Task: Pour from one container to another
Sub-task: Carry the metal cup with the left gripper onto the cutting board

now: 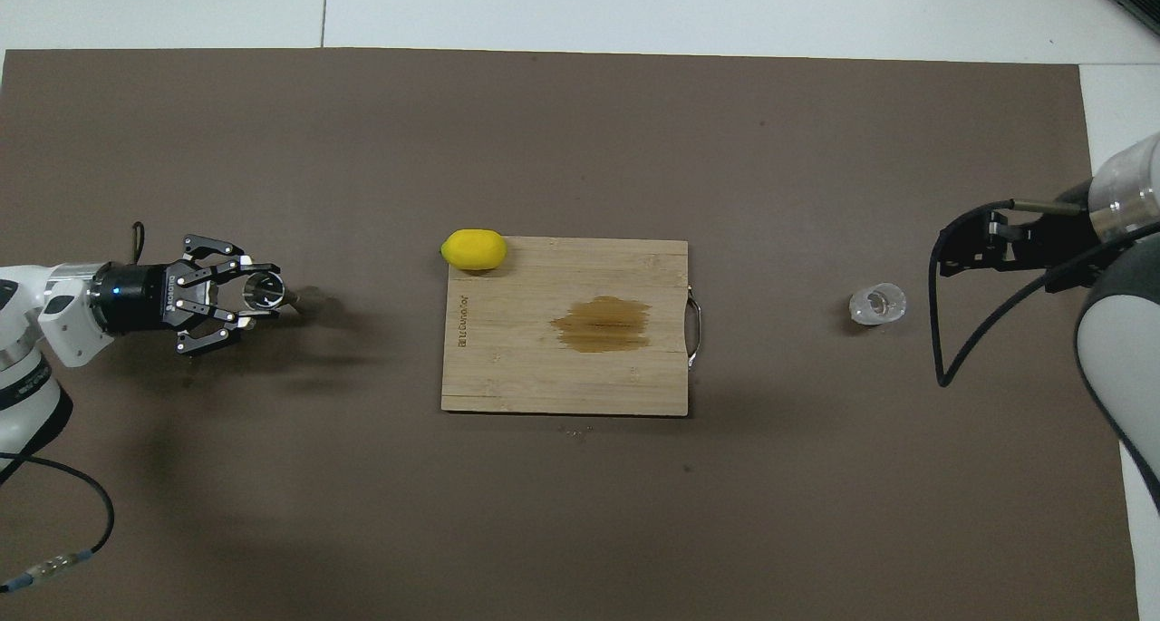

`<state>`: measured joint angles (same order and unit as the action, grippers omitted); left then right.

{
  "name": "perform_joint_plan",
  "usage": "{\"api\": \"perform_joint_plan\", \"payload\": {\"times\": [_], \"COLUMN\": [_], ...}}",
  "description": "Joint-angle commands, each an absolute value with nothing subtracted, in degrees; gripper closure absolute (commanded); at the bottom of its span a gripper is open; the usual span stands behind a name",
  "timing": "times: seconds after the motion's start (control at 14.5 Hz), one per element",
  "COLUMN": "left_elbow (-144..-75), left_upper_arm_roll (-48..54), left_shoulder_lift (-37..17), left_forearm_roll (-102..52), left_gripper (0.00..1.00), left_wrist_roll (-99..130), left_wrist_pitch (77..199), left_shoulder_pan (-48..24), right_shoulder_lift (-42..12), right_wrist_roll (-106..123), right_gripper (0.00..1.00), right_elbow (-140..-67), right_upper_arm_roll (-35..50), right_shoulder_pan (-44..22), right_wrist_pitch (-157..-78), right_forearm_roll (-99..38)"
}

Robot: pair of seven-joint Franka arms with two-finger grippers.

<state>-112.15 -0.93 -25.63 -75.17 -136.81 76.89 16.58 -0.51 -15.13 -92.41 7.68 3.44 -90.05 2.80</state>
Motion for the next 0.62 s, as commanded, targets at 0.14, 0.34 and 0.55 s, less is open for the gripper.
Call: {"api": "perform_joint_plan", "payload": {"times": [0.14,0.34,0.55], "left_elbow": [-116.00,-121.71,-126.98], "left_upper_arm_roll": [-2.02,-1.93,-1.76], "left_shoulder_lift": [-21.28,-17.41,-13.55], "left_forearm_roll": [-82.68,-88.75,-94.90], "left_gripper": [0.64,0.64,0.64], "left_wrist_roll": [-132.81,-132.63,-132.01], "left_wrist_pitch": [78.04,83.13,87.52], "left_shoulder_pan": [5.91,0.72,-4.55], "right_shoulder_lift": [0.62,0.62,0.62], "right_wrist_roll": [-13.89,-13.89,-13.89], "right_gripper": [0.00,0.00,0.00], "right_elbow": [-93.60,-93.60,-93.60], "right_upper_arm_roll": [7.91,7.91,7.91], "right_shoulder_pan": [4.22,4.22,4.22], "right_wrist_pitch": [-90.09,-90.09,-90.09], "right_forearm_roll": [1.58,1.58,1.58]}}
